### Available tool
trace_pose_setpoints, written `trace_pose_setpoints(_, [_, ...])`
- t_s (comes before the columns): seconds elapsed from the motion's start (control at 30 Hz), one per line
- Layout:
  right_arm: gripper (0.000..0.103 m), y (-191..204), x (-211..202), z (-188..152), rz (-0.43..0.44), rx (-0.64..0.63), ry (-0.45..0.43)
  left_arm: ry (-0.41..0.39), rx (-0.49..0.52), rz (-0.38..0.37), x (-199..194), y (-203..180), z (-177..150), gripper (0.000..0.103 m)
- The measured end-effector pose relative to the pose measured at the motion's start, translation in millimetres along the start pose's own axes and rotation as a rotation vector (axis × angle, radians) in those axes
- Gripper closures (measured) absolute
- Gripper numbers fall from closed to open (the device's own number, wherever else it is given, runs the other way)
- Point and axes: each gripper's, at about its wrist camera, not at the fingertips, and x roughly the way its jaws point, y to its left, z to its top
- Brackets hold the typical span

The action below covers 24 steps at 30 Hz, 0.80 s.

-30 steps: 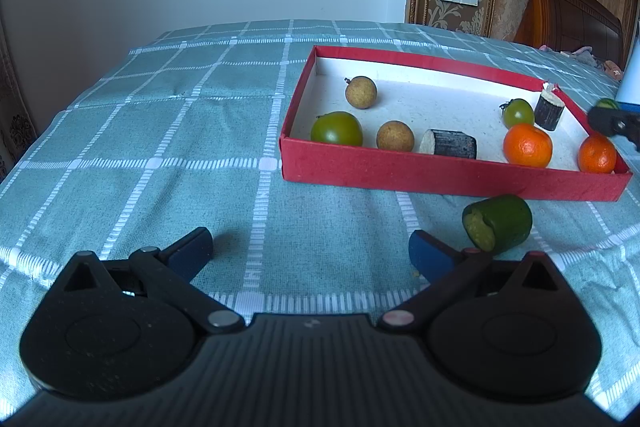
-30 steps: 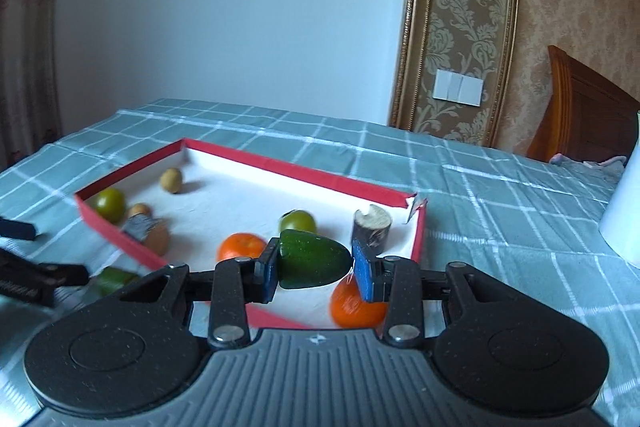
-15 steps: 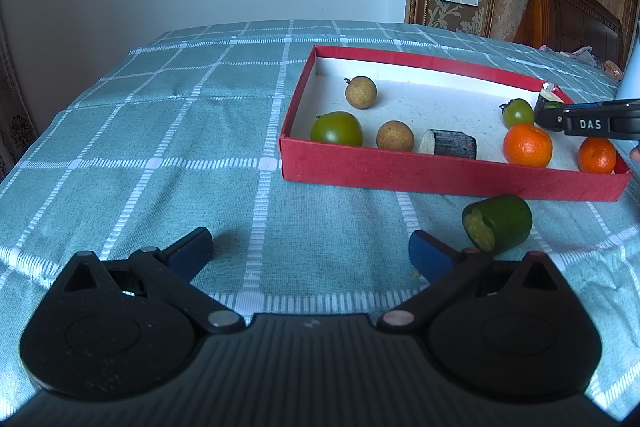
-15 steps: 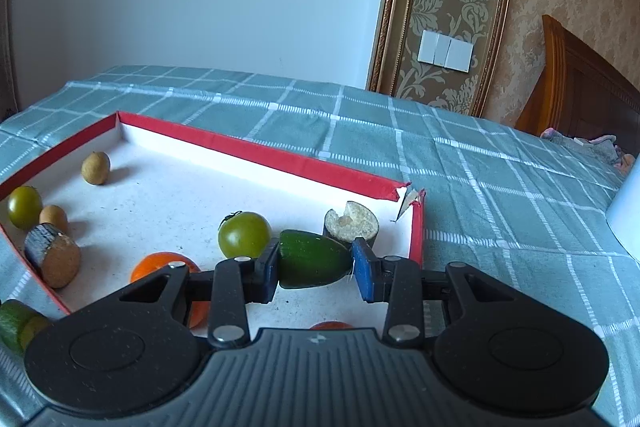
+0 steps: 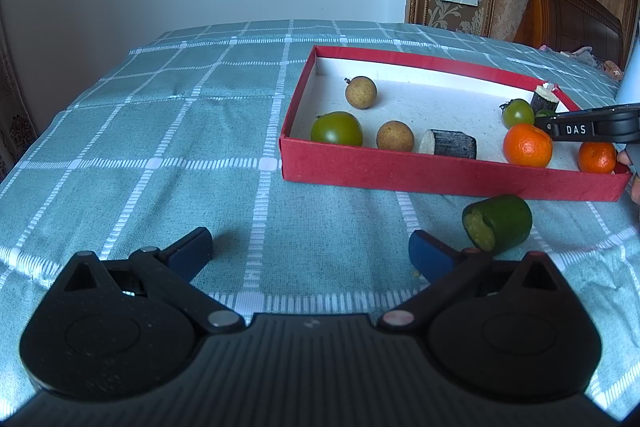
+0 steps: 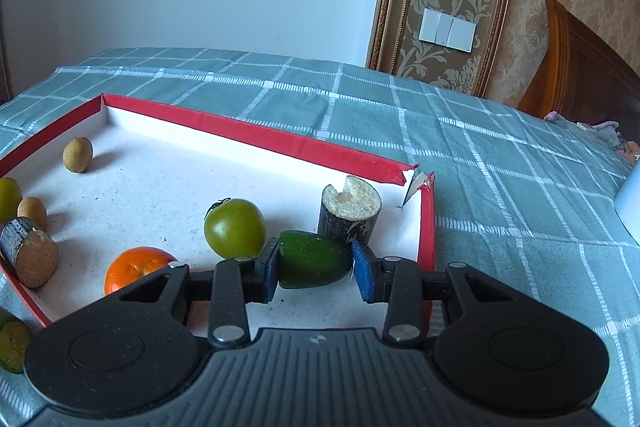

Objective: Organize fruits
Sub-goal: 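Carry the lime piece into the tray and open the right gripper, then withdraw the right gripper from the tray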

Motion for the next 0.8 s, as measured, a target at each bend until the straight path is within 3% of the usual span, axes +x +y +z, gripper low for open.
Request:
trace_pose_setpoints(0.27, [0.064,-0.7,-2.3,-0.4,0.005,-0.002,-0.009,0.000,0.000,0.000,0.0,0.0,0.0,0.000])
trace_pose_setpoints(0.47, [0.045,-1.0,-14.1,-3.1,-0.011,0.000,-0.050,0.000,0.000,0.000,0.1,-0.1,-0.2,0.000])
trace_pose_setpoints(0.8, [0.045,-2.2,-28.1,-13.5,-0.008,0.007,-0.072,0.000,0.000,0.000,0.1,-0.1,-0.3,0.000])
